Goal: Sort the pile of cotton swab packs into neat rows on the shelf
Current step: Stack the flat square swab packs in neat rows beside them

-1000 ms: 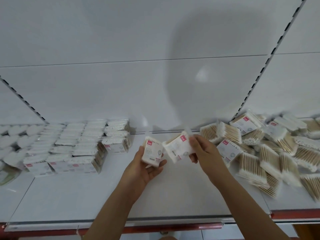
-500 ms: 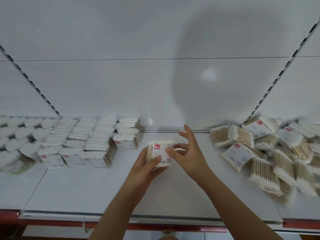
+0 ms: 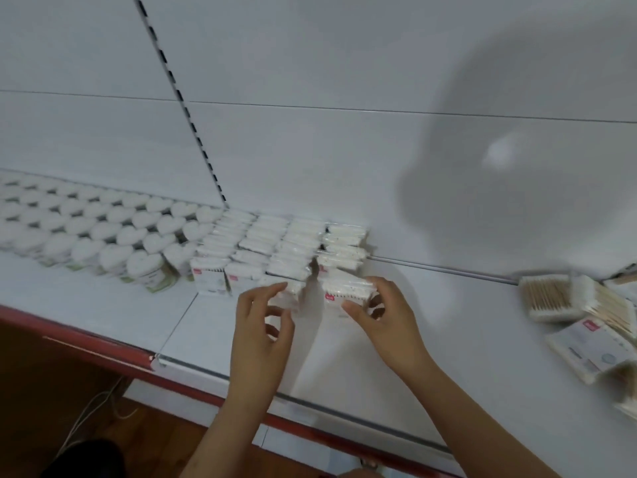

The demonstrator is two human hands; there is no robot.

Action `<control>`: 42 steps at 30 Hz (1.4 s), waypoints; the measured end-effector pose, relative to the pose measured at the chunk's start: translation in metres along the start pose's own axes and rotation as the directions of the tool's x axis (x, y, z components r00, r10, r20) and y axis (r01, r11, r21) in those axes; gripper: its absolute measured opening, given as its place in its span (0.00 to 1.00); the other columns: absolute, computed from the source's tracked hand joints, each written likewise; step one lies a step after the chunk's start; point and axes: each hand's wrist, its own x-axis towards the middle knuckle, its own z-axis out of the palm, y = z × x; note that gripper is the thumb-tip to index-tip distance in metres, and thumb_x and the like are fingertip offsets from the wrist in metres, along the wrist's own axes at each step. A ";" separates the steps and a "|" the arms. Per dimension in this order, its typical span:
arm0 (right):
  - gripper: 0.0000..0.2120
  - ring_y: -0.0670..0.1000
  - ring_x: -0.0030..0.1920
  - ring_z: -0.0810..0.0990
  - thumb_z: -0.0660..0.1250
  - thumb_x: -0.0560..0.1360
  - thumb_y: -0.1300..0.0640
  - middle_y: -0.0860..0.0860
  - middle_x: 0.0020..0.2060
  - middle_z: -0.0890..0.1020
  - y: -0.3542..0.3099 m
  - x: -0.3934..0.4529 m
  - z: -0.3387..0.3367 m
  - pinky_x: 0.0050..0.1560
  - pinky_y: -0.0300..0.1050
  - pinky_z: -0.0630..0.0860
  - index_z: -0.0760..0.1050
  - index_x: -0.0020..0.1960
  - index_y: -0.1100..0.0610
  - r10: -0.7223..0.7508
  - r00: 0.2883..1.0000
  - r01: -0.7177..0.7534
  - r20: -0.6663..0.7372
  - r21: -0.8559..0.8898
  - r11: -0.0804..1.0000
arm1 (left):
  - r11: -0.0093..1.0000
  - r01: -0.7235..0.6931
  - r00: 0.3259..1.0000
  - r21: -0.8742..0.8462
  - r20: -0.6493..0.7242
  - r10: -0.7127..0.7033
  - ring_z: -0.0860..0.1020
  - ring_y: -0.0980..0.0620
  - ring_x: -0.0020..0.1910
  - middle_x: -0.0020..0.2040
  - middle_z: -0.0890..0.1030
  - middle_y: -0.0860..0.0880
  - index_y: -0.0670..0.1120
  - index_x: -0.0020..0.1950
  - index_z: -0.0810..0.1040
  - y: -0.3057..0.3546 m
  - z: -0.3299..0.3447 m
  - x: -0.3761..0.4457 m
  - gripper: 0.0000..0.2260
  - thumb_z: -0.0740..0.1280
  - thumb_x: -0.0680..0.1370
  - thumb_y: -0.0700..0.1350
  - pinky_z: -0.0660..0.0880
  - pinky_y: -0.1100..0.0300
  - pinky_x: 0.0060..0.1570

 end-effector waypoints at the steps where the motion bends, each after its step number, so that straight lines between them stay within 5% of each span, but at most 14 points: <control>1: 0.21 0.39 0.48 0.76 0.74 0.74 0.49 0.43 0.56 0.75 -0.001 0.002 0.010 0.45 0.30 0.73 0.73 0.65 0.47 -0.008 1.000 0.007 -0.029 -0.010 1.000 | 0.998 -0.027 1.000 0.048 0.001 0.027 0.79 0.60 0.52 0.64 0.70 0.55 0.56 0.67 0.74 -0.007 -0.004 0.005 0.18 0.67 0.80 0.41 0.77 0.70 0.42; 6: 0.30 0.40 0.51 0.75 0.77 0.71 0.50 0.45 0.59 0.69 -0.001 0.000 0.044 0.48 0.25 0.71 0.67 0.67 0.53 0.042 0.976 -0.054 -0.213 -0.052 0.997 | 0.942 -0.214 0.972 0.257 0.149 0.180 0.77 0.59 0.51 0.74 0.64 0.56 0.57 0.75 0.69 -0.032 -0.007 0.027 0.25 0.69 0.79 0.44 0.79 0.66 0.34; 9: 0.30 0.43 0.51 0.75 0.78 0.69 0.46 0.45 0.56 0.69 0.002 0.001 0.055 0.52 0.31 0.73 0.68 0.64 0.53 0.015 0.970 -0.047 -0.244 -0.128 0.991 | 0.942 -0.227 0.964 0.247 0.195 0.181 0.75 0.60 0.52 0.76 0.61 0.57 0.55 0.76 0.69 -0.039 -0.005 0.032 0.26 0.70 0.79 0.44 0.74 0.73 0.34; 12: 0.24 0.41 0.45 0.73 0.77 0.70 0.47 0.47 0.51 0.71 0.000 0.005 0.060 0.45 0.26 0.69 0.70 0.58 0.55 0.018 0.947 -0.062 -0.320 -0.127 0.990 | 0.946 -0.237 0.956 0.220 0.228 0.187 0.75 0.59 0.54 0.76 0.61 0.57 0.54 0.75 0.69 -0.047 -0.006 0.032 0.26 0.70 0.78 0.42 0.70 0.77 0.37; 16: 0.24 0.42 0.49 0.73 0.76 0.72 0.48 0.46 0.52 0.71 -0.002 0.008 0.074 0.50 0.27 0.71 0.70 0.61 0.55 -0.044 0.928 -0.011 -0.369 -0.144 0.989 | 0.946 -0.262 0.947 0.189 0.239 0.215 0.77 0.56 0.61 0.78 0.60 0.58 0.55 0.75 0.69 -0.057 -0.008 0.033 0.25 0.68 0.79 0.41 0.73 0.73 0.43; 18: 0.27 0.40 0.53 0.69 0.76 0.73 0.51 0.45 0.55 0.69 -0.004 0.011 0.081 0.54 0.23 0.65 0.68 0.66 0.57 -0.089 0.927 0.026 -0.363 -0.174 0.984 | 0.939 -0.287 0.939 0.191 0.250 0.236 0.77 0.55 0.64 0.79 0.59 0.59 0.55 0.75 0.68 -0.061 -0.009 0.034 0.26 0.68 0.79 0.40 0.75 0.69 0.46; 22: 0.30 0.46 0.58 0.70 0.76 0.72 0.55 0.47 0.57 0.69 -0.007 0.016 0.073 0.58 0.30 0.64 0.67 0.69 0.60 -0.083 0.964 0.028 -0.252 -0.217 0.976 | 0.922 -0.317 0.927 0.221 0.277 0.252 0.77 0.56 0.60 0.80 0.58 0.59 0.56 0.78 0.65 -0.061 -0.013 0.034 0.29 0.68 0.79 0.40 0.75 0.67 0.42; 25: 0.34 0.46 0.49 0.76 0.78 0.70 0.52 0.53 0.61 0.70 -0.007 0.018 0.042 0.50 0.31 0.66 0.67 0.70 0.57 0.066 0.995 -0.084 -0.072 -0.281 0.956 | 0.902 -0.342 0.930 0.261 0.229 0.286 0.73 0.60 0.44 0.78 0.62 0.55 0.55 0.78 0.65 -0.047 -0.016 0.030 0.32 0.70 0.77 0.39 0.72 0.69 0.31; 28: 0.39 0.44 0.45 0.77 0.76 0.71 0.49 0.52 0.67 0.68 -0.009 0.015 0.003 0.47 0.33 0.70 0.62 0.75 0.54 0.144 0.989 -0.147 -0.034 -0.339 0.929 | 0.859 -0.449 0.893 0.245 0.162 0.420 0.71 0.59 0.45 0.69 0.69 0.48 0.48 0.74 0.73 -0.030 -0.006 0.021 0.26 0.68 0.76 0.36 0.73 0.67 0.29; 32: 0.27 0.42 0.52 0.79 0.72 0.75 0.50 0.46 0.64 0.74 -0.014 -0.009 -0.051 0.46 0.27 0.73 0.68 0.72 0.50 0.034 0.976 -0.090 -0.213 -0.258 0.962 | 0.788 -0.609 0.772 0.096 0.304 0.559 0.76 0.53 0.55 0.60 0.77 0.48 0.45 0.65 0.79 -0.018 0.040 0.007 0.17 0.66 0.76 0.36 0.75 0.66 0.50; 35: 0.23 0.43 0.53 0.78 0.72 0.76 0.53 0.46 0.59 0.78 -0.001 -0.039 -0.108 0.55 0.33 0.73 0.72 0.69 0.51 -0.080 0.926 -0.069 -0.369 -0.376 0.924 | 0.741 -0.672 0.616 0.015 0.566 0.548 0.74 0.49 0.65 0.65 0.77 0.49 0.49 0.68 0.77 -0.016 0.087 -0.007 0.19 0.66 0.77 0.42 0.75 0.52 0.64; 38: 0.24 0.54 0.58 0.77 0.74 0.73 0.53 0.52 0.59 0.79 0.034 -0.079 -0.181 0.61 0.46 0.71 0.74 0.67 0.56 -0.093 0.879 -0.244 -0.468 -0.608 0.755 | 0.717 -0.696 0.535 0.041 0.695 0.480 0.68 0.44 0.73 0.73 0.73 0.48 0.52 0.72 0.75 -0.010 0.125 -0.020 0.24 0.55 0.78 0.51 0.65 0.48 0.72; 42: 0.30 0.60 0.64 0.73 0.77 0.70 0.47 0.55 0.63 0.78 0.073 -0.139 -0.241 0.67 0.48 0.65 0.75 0.67 0.59 -0.021 0.875 -0.405 -0.484 -0.753 0.519 | 0.738 -0.673 0.545 0.059 0.714 0.439 0.65 0.43 0.75 0.75 0.71 0.46 0.51 0.72 0.75 0.006 0.154 -0.025 0.25 0.52 0.78 0.53 0.58 0.50 0.73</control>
